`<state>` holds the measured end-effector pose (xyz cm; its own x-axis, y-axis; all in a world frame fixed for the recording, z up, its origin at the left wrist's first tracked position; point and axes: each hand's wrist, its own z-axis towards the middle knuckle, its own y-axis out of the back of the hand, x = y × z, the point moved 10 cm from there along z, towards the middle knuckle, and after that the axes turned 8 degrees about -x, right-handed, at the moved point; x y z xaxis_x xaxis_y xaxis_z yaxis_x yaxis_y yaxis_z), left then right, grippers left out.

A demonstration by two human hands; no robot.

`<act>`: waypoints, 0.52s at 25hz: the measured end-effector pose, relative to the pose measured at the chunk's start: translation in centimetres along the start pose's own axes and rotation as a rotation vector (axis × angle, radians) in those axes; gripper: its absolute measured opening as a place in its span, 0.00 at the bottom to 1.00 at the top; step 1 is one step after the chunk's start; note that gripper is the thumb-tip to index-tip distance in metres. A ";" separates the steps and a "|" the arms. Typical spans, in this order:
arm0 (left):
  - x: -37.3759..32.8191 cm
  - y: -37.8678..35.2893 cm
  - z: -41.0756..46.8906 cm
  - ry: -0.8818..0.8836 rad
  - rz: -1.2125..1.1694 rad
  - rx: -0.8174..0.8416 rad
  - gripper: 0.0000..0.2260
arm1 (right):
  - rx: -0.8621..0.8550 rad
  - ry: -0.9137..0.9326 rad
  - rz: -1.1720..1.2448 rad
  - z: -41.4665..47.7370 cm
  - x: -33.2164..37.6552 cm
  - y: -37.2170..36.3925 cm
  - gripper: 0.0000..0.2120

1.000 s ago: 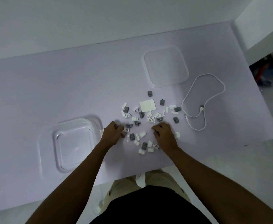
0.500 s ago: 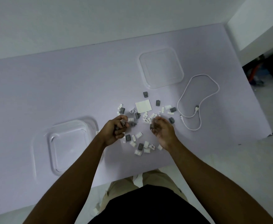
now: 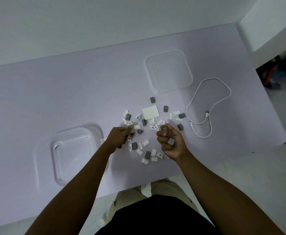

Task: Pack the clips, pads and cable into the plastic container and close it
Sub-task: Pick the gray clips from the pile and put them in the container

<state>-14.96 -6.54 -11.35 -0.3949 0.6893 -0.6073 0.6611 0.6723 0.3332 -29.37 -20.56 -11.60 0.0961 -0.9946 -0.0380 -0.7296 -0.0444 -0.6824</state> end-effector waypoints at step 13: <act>-2.8 -2.5 1.1 -0.371 0.634 -0.181 0.13 | -0.058 -0.006 -0.104 -1.0 2.5 1.9 0.19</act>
<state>-14.81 -10.46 -11.25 0.2880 0.8442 -0.4522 0.5623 0.2331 0.7934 -31.23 -23.19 -12.24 0.1772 -0.9838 0.0267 -0.7535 -0.1530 -0.6394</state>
